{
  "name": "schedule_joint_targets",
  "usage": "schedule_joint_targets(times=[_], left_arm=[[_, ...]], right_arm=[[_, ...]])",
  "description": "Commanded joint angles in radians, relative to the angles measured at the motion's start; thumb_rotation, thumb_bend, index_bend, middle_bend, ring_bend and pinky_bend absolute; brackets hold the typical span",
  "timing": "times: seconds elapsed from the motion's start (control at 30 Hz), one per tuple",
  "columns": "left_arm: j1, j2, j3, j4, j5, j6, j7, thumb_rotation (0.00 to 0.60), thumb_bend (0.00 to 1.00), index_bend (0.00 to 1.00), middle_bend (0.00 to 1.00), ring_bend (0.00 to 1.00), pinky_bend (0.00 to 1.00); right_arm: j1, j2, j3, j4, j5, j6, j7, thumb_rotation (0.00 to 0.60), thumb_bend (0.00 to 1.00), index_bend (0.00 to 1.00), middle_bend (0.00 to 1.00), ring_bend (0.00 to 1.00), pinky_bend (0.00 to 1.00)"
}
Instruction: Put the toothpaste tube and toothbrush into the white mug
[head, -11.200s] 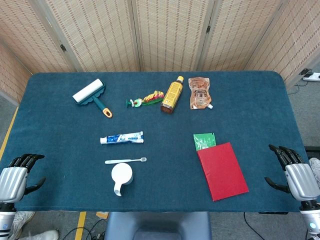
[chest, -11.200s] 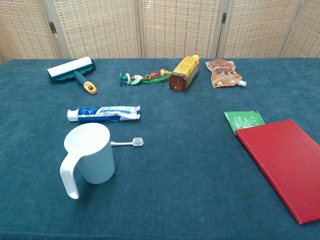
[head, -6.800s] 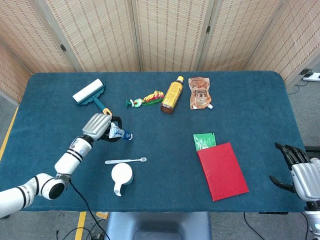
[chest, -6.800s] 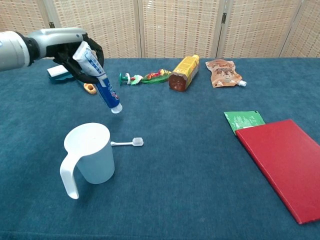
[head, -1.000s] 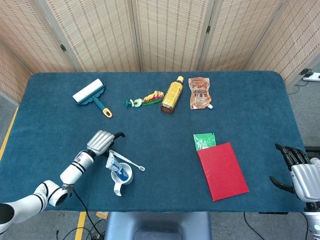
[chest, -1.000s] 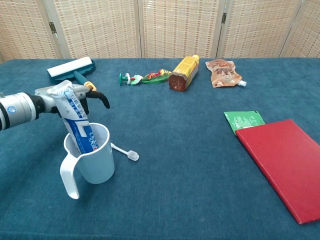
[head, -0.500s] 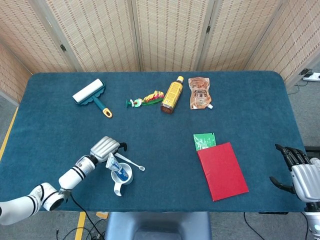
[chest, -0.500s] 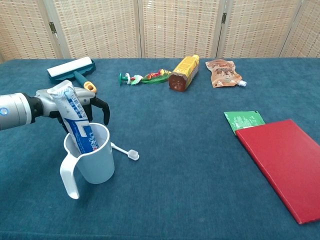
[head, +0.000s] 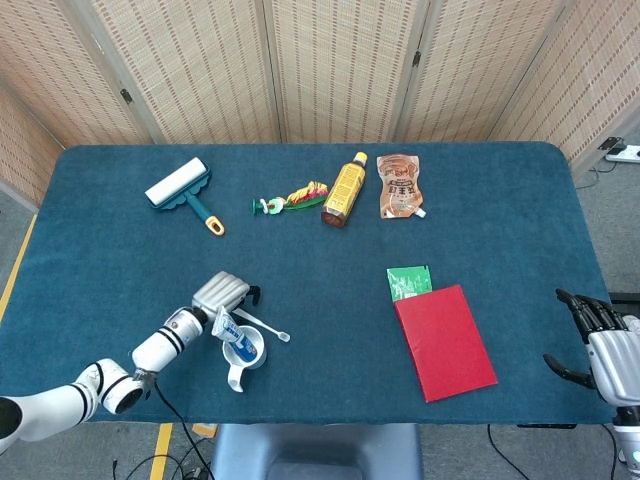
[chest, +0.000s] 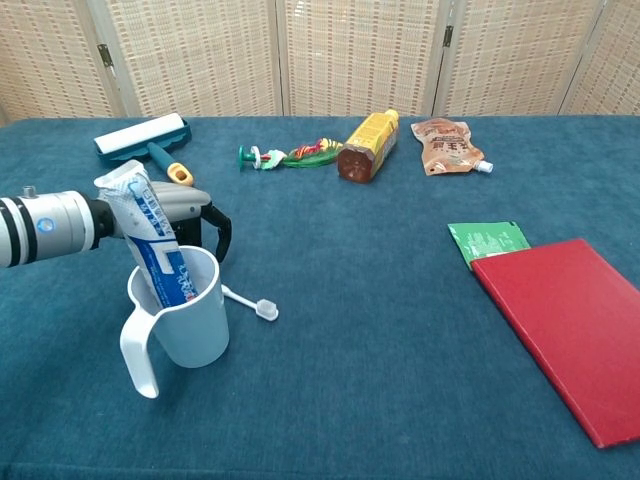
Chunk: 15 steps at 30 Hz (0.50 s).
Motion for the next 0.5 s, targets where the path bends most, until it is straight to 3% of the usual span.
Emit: schedule_joint_targets(times=[0.03, 0.5], left_arm=[[-0.007, -0.001, 0.002, -0.004, 0.001, -0.009, 0.003, 0.6, 0.32, 0.5, 0.98, 0.87, 1.0], [-0.022, -0.005, 0.005, -0.024, -0.017, -0.038, 0.045, 0.6, 0.32, 0.54, 0.98, 0.87, 1.0]], right_arm=[[-0.001, -0.001, 0.0, 0.001, 0.001, -0.001, 0.0, 0.6, 0.09, 0.09, 0.21, 0.17, 0.18], [-0.004, -0.002, 0.001, 0.008, 0.006, 0.0, 0.007, 0.6, 0.09, 0.09, 0.21, 0.17, 0.18]])
